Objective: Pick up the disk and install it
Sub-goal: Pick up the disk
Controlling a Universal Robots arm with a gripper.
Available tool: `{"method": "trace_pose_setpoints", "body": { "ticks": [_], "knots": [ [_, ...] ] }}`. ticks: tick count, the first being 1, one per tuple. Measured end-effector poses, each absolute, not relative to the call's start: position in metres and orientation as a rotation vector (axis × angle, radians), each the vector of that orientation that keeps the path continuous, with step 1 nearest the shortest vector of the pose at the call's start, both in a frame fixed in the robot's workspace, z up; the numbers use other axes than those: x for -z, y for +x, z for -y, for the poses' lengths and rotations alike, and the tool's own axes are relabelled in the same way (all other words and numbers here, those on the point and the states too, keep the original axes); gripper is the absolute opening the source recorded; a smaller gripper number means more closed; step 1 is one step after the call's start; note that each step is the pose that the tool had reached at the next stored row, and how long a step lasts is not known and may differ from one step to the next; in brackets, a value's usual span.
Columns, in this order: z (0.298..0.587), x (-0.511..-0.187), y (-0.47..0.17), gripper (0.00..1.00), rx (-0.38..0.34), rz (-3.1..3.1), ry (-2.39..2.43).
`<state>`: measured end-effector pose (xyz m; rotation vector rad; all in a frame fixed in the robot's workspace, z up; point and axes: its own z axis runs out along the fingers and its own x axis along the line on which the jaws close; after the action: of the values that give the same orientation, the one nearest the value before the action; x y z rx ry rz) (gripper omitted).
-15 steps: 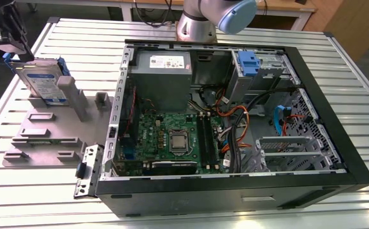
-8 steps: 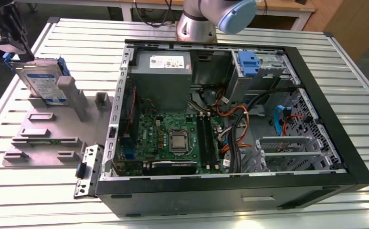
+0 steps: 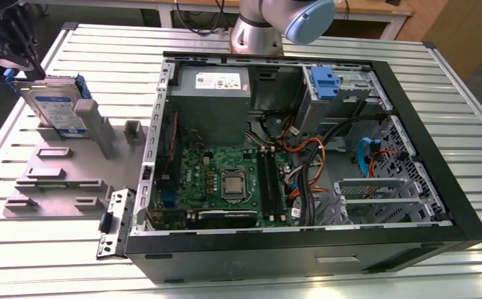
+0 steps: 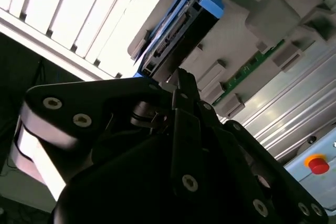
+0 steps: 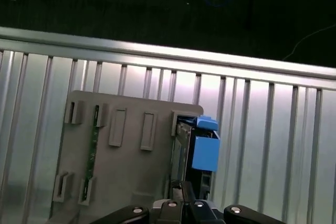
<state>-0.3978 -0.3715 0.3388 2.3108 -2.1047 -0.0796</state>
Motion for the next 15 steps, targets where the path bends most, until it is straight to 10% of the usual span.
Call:
{"method": "trace_pose_setpoints", "body": {
  "ticks": [15],
  "knots": [
    [0.3715,-0.3382,-0.3978,0.11,0.082,2.364,2.054]
  ]
}}
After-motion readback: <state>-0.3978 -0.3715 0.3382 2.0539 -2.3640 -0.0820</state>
